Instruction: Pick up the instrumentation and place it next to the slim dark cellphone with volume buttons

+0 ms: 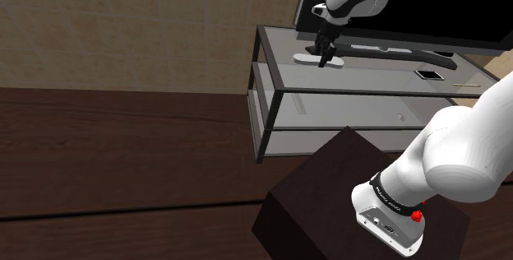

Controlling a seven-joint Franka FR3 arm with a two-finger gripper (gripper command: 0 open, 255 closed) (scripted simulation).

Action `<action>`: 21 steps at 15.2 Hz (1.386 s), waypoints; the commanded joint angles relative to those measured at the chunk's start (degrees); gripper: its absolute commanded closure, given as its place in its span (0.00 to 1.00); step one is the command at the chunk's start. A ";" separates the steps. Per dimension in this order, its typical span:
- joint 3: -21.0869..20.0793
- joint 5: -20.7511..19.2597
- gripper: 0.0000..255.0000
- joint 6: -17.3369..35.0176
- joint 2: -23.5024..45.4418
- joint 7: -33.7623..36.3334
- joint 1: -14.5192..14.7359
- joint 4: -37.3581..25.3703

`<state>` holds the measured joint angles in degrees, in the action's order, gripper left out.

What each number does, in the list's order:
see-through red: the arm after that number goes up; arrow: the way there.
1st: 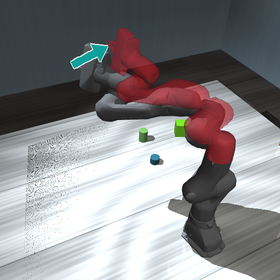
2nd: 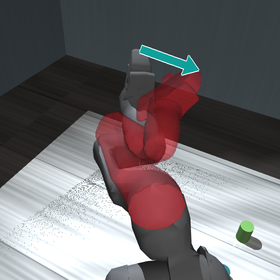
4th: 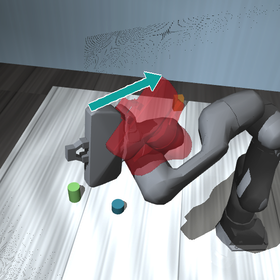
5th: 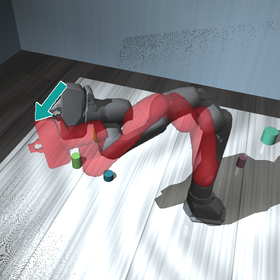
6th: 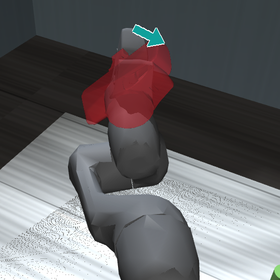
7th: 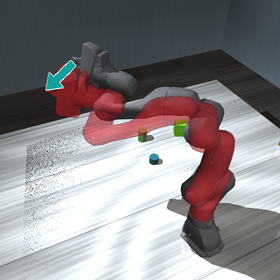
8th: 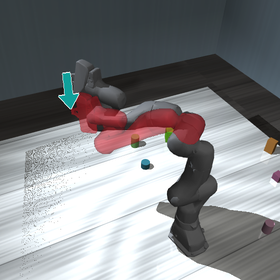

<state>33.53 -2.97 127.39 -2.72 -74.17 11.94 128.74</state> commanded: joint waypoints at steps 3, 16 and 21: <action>2.17 -1.26 1.00 -0.27 -1.70 -3.47 -2.09 1.03; 13.00 -0.28 1.00 -0.43 -0.28 -23.30 -10.44 -0.89; 17.08 4.06 1.00 -1.05 4.19 -33.30 -13.80 -4.58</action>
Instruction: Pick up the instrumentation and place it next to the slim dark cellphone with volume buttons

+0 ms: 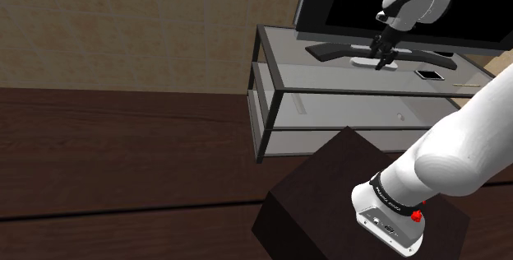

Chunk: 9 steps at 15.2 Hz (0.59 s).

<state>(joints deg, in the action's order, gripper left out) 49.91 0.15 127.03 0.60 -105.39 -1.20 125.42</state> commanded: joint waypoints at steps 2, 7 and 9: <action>2.01 3.47 1.00 -1.17 3.37 -6.47 -2.38 -3.23; 3.24 10.87 1.00 -3.27 10.89 -17.58 -8.84 -9.41; 2.93 13.77 1.00 -4.48 14.11 -21.68 -12.26 -12.41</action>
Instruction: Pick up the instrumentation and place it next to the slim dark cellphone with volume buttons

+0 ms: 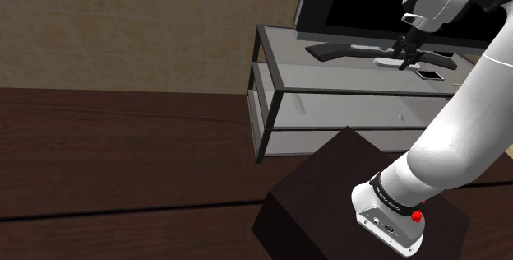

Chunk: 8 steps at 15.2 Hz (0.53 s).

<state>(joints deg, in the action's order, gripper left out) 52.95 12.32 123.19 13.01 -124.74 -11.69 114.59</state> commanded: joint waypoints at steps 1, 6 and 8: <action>-0.35 3.01 1.00 -1.32 3.33 -4.27 -3.55 -3.20; -2.36 8.98 1.00 -5.24 11.26 -12.43 -13.22 -12.25; -2.87 9.64 1.00 -4.04 11.93 -12.85 -13.56 -11.53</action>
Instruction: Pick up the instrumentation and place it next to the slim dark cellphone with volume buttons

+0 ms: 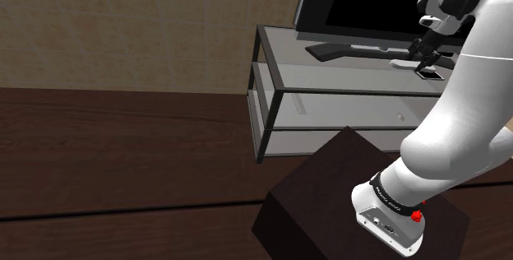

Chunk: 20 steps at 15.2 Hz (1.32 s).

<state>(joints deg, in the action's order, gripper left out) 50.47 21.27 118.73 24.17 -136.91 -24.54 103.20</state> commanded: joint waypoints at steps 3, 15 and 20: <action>-1.12 1.79 1.00 2.17 1.88 -1.37 -1.20 0.83; -3.90 5.65 1.00 7.44 5.86 -3.75 -3.13 3.10; -3.90 5.65 1.00 7.43 5.86 -3.75 -3.13 3.10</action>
<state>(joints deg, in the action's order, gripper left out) 46.56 26.91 126.16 30.02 -140.66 -27.67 106.32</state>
